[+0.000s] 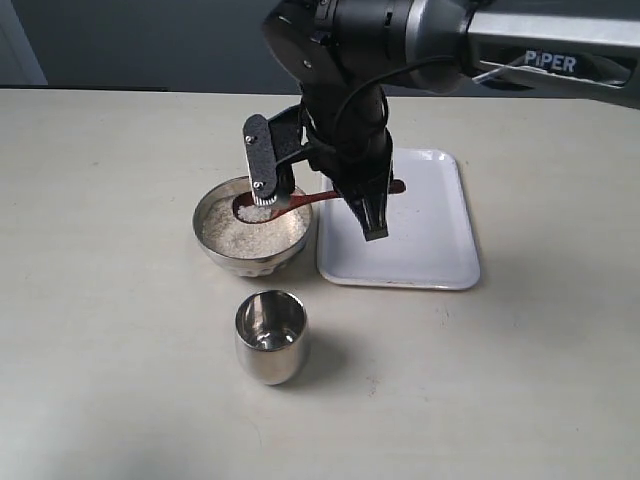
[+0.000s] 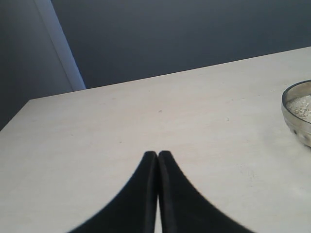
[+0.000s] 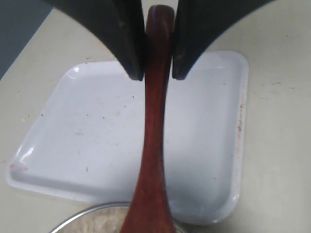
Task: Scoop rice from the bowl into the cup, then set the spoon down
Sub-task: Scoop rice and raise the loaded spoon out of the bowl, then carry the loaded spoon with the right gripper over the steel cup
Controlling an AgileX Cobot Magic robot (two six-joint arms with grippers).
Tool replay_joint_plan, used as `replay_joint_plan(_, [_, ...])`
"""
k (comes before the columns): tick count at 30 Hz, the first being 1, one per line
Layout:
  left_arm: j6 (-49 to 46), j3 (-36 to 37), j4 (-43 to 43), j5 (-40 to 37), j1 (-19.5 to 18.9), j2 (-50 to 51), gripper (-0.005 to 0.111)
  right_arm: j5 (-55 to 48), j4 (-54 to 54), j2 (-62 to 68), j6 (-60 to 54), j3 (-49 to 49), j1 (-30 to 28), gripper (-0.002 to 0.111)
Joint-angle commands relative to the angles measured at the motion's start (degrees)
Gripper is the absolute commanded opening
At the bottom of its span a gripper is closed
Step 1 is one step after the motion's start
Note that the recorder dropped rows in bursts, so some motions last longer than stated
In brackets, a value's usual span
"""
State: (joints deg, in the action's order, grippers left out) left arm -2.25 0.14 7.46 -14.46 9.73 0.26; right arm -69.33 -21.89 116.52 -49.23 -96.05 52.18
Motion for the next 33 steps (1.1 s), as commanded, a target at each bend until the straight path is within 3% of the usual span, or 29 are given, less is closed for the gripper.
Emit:
replay_joint_plan(1, [0.20, -0.14, 0.12, 0.84, 0.18, -0.26, 0.001, -0.64, 3.42, -1.41, -0.25, -0.27, -0.22, -0.001])
replay_joint_plan(15, [0.20, -0.14, 0.12, 0.84, 0.18, -0.26, 0.001, -0.64, 7.31, -3.18, -0.04, 0.44, -0.22, -0.001])
replay_joint_plan(33, [0.20, -0.14, 0.12, 0.84, 0.18, -0.26, 0.001, -0.64, 10.84, -12.77, 1.44, 18.07, -0.12, -0.001])
